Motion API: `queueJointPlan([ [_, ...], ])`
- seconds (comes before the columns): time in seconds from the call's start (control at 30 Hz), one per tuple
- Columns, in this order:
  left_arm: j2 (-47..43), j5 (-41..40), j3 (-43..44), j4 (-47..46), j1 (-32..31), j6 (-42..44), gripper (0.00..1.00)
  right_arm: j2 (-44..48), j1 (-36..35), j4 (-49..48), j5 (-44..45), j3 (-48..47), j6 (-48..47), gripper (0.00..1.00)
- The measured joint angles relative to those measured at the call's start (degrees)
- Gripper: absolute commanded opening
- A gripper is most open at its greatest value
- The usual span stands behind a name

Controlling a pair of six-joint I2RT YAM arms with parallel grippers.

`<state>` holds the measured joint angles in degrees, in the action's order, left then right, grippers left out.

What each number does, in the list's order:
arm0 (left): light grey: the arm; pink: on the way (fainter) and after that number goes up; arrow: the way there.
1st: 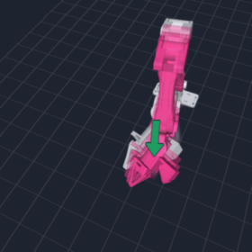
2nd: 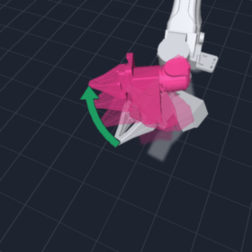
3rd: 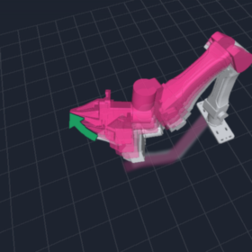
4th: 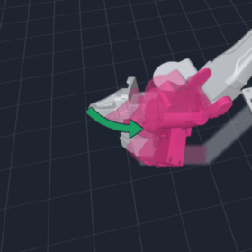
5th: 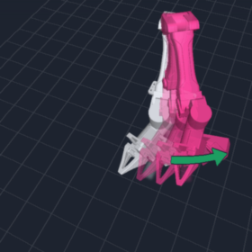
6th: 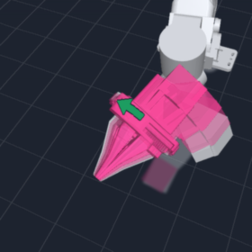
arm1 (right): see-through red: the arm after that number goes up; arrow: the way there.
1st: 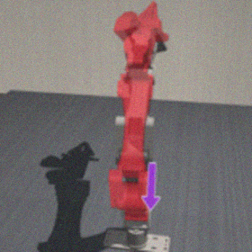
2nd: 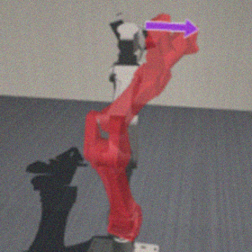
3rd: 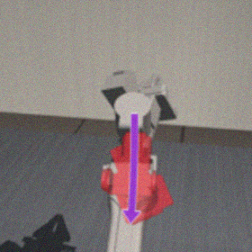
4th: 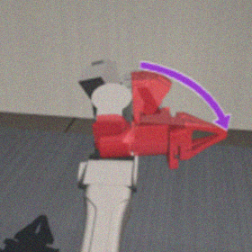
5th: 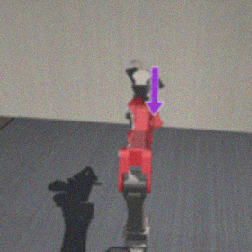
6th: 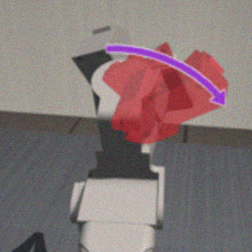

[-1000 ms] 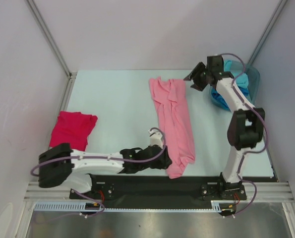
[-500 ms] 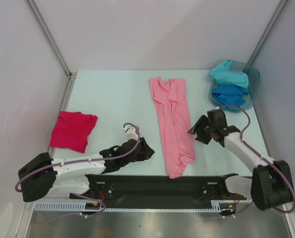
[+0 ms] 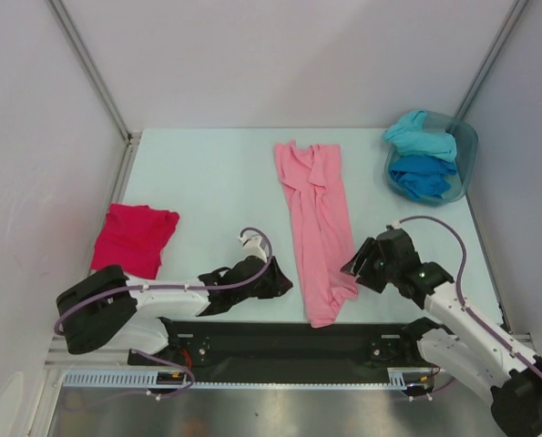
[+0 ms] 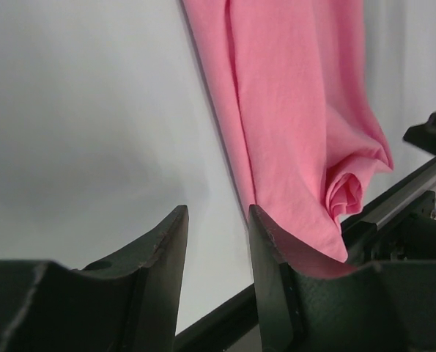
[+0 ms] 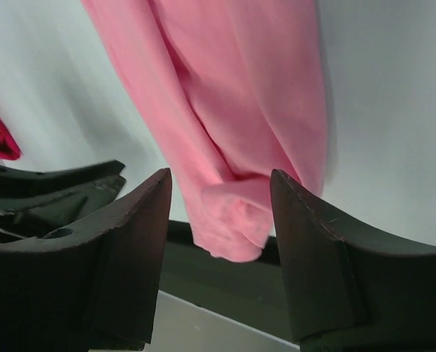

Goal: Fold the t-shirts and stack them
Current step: Fold the tshirt

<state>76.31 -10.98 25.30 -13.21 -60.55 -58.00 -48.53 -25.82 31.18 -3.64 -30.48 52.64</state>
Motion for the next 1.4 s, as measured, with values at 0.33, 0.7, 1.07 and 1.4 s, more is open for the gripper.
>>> queueJointPlan([
  [0.33, 4.2, 3.7, 0.0, -5.1, 0.7, 0.1, 0.43, 7.0, -15.3, 5.7, 5.3, 7.2, 12.2, 0.60],
  [0.7, 4.6, 4.1, 0.4, -5.7, 0.7, 0.2, 0.42, -5.7, -30.3, 2.4, 10.5, 6.3, 20.0, 0.60],
  [1.07, 2.7, 4.1, 0.4, -5.7, 0.7, 0.6, 0.41, -6.3, -25.1, 1.2, 12.8, 4.3, 17.5, 0.58],
  [1.4, 2.7, 4.1, 0.4, -5.7, 0.7, 0.6, 0.40, -6.2, -22.1, 0.7, 12.6, 3.9, 14.6, 0.00],
])
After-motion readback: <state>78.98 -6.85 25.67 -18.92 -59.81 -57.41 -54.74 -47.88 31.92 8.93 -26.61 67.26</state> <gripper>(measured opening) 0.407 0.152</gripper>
